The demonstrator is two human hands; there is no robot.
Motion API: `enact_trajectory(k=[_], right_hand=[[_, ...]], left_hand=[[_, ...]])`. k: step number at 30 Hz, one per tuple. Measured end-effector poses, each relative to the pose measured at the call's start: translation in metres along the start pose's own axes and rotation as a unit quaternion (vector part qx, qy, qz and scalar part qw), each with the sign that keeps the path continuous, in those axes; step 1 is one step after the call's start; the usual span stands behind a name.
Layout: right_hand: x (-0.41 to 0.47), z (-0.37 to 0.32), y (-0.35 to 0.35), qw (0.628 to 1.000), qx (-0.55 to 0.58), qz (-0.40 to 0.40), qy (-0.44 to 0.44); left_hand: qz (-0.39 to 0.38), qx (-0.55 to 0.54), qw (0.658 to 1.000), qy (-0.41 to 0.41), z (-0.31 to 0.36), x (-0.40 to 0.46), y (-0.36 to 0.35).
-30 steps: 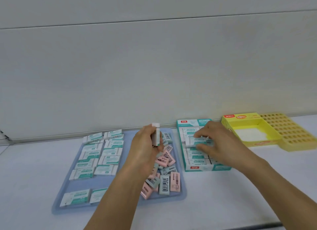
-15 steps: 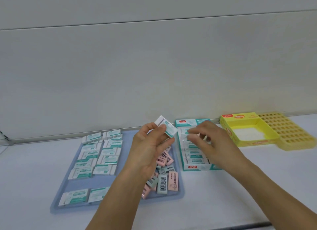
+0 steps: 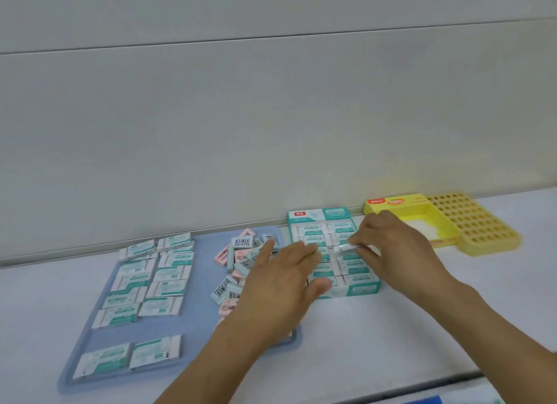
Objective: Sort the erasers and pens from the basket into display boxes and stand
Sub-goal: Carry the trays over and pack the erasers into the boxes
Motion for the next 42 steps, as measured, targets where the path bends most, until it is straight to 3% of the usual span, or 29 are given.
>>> enact_trajectory(k=[3,9,15,17,19,22,26,31,36,42], right_hand=[[0.002,-0.004,-0.008,0.999,-0.025,-0.011,0.019],[-0.002,0.005,-0.022,0.998,0.007,-0.056,-0.008],[0.012,-0.009,-0.011,0.988,-0.086,-0.131,-0.015],[0.016,-0.021,-0.007,0.993,-0.074,-0.089,-0.010],[0.020,-0.043,-0.004,0.999,0.019,-0.029,-0.016],[0.029,-0.099,-0.008,0.984,0.158,-0.068,0.039],[0.030,-0.180,-0.027,0.948,0.222,-0.170,0.151],[0.027,-0.244,-0.050,0.925,0.134,-0.281,0.218],[0.032,-0.262,-0.057,0.922,0.091,-0.313,0.207],[0.037,-0.256,-0.052,0.916,0.182,-0.324,0.151]], left_hand=[[-0.036,0.028,0.999,0.000,-0.001,-0.002,-0.007],[-0.024,0.030,0.999,0.000,-0.002,-0.003,-0.010],[-0.012,0.000,1.000,0.004,-0.001,-0.002,-0.010],[0.051,-0.045,0.997,0.020,-0.003,-0.012,-0.004],[0.178,-0.063,0.982,0.031,-0.013,-0.035,0.007],[0.271,-0.050,0.959,0.069,-0.043,-0.084,0.015],[0.242,-0.044,0.955,0.167,-0.100,-0.162,0.021],[0.159,-0.035,0.960,0.229,-0.128,-0.220,0.028],[0.089,-0.009,0.967,0.239,-0.127,-0.217,0.036],[0.081,-0.056,0.957,0.271,-0.125,-0.207,0.042]])
Point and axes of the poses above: each hand's wrist, its own x-axis towards the middle knuckle, its own y-axis out of the back of the hand, z = x × y, the point moved 2 cm from there along x, towards the middle knuckle, and after that the axes turned 4 degrees about -y, right-handed, at the moved point
